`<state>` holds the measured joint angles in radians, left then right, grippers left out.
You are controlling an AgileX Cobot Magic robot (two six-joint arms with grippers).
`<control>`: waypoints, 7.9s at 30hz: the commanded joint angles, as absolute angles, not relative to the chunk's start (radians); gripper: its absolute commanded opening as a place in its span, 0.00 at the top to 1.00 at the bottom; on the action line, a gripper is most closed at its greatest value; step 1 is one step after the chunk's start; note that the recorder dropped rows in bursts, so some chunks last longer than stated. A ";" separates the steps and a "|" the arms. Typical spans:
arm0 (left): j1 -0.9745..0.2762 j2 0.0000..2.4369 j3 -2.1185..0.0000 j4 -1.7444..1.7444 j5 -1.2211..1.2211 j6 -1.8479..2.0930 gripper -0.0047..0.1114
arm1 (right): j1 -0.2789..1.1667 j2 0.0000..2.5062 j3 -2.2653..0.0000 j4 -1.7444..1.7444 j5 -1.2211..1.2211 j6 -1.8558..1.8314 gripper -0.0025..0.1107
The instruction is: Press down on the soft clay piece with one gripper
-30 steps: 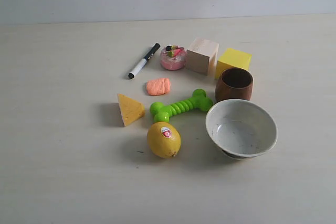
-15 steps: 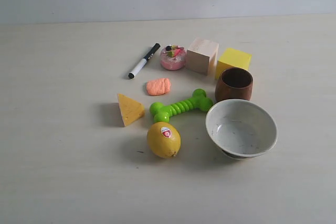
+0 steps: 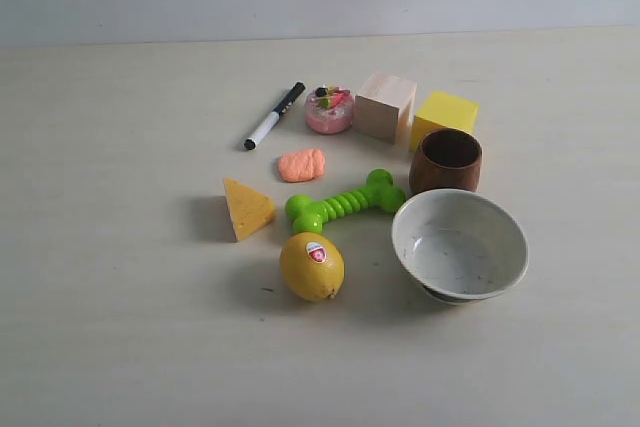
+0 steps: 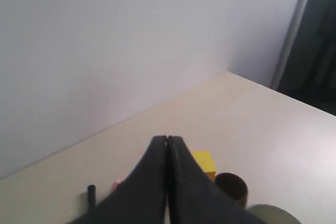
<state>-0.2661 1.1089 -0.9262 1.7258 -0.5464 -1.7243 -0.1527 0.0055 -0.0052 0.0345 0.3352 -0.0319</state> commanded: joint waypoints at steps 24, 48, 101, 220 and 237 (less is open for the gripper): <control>-0.290 1.451 -1.072 1.744 -0.591 -1.775 0.96 | -0.151 0.000 0.000 0.038 0.324 -0.033 0.98; -0.290 1.461 -0.965 1.405 -0.538 -1.434 0.96 | -0.151 0.000 0.000 0.038 0.324 -0.033 0.98; -0.529 1.769 -1.535 0.056 0.738 0.202 0.96 | -0.151 0.000 0.000 0.038 0.327 -0.033 0.98; -0.616 2.400 -1.921 -0.028 0.946 0.009 0.96 | -0.151 0.000 0.000 0.038 0.327 -0.033 0.98; -0.616 2.488 -1.919 -0.029 0.995 0.000 0.96 | -0.151 0.000 0.000 0.038 0.327 -0.033 0.98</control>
<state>-0.6136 2.4295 -1.9391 -0.0360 0.9529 0.0086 -0.1527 0.0055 -0.0052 0.0345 0.3352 -0.0319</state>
